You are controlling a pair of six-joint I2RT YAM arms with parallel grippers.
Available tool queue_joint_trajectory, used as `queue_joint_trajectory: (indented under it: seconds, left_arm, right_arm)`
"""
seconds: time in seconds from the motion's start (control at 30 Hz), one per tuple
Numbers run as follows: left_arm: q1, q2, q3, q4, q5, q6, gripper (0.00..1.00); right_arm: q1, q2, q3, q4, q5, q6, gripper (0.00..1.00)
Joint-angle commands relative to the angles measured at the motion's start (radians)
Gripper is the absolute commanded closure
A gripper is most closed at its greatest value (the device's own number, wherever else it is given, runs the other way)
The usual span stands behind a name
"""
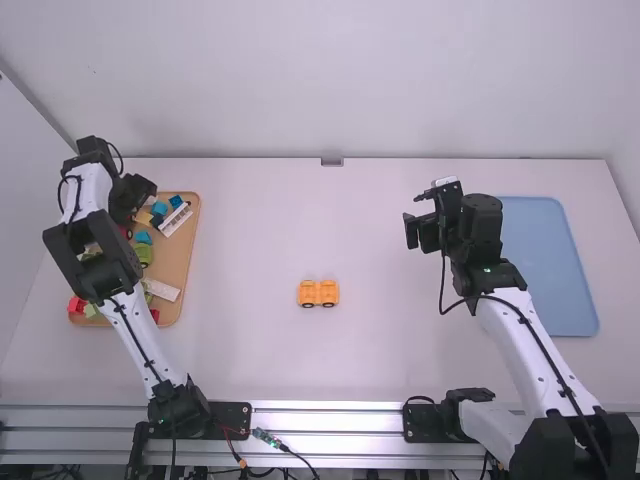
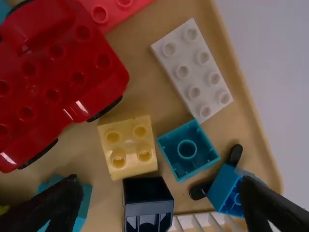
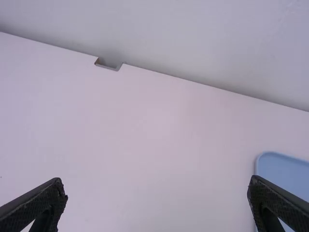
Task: Assemble lego blocks to make yellow taxi
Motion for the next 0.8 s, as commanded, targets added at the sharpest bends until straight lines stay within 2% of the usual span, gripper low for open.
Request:
queue_joint_trajectory:
  seconds: [0.0,0.13,0.2,0.27,0.4,0.67,0.77]
  left_arm:
    - [0.003,0.007,-0.017,0.01,-0.006,-0.014,0.18]
    - [0.004,0.007,-0.029,0.018,-0.014,-0.011,0.18]
    - [0.003,0.007,-0.04,0.01,-0.058,-0.044,0.13]
    - [0.003,0.007,-0.045,0.003,-0.074,-0.067,0.13]
    - [0.004,0.007,-0.057,0.019,-0.084,-0.074,0.16]
    - [0.025,0.009,-0.084,0.048,-0.077,-0.08,0.16]
    - [0.03,0.009,-0.1,0.066,-0.079,-0.08,0.21]
  right_arm:
    - [0.0,-0.003,-0.003,-0.003,-0.004,-0.001,0.01]
    - [0.0,-0.003,-0.003,-0.006,-0.005,-0.002,0.01]
    - [0.0,-0.003,-0.003,-0.006,-0.004,-0.002,0.01]
    - [0.002,-0.002,-0.003,-0.006,-0.005,-0.002,0.01]
    - [0.002,-0.001,-0.003,-0.006,-0.002,-0.002,0.01]
    - [0.001,-0.001,-0.004,-0.011,-0.004,-0.002,0.01]
    - [0.001,-0.001,-0.004,-0.01,-0.002,-0.001,0.01]
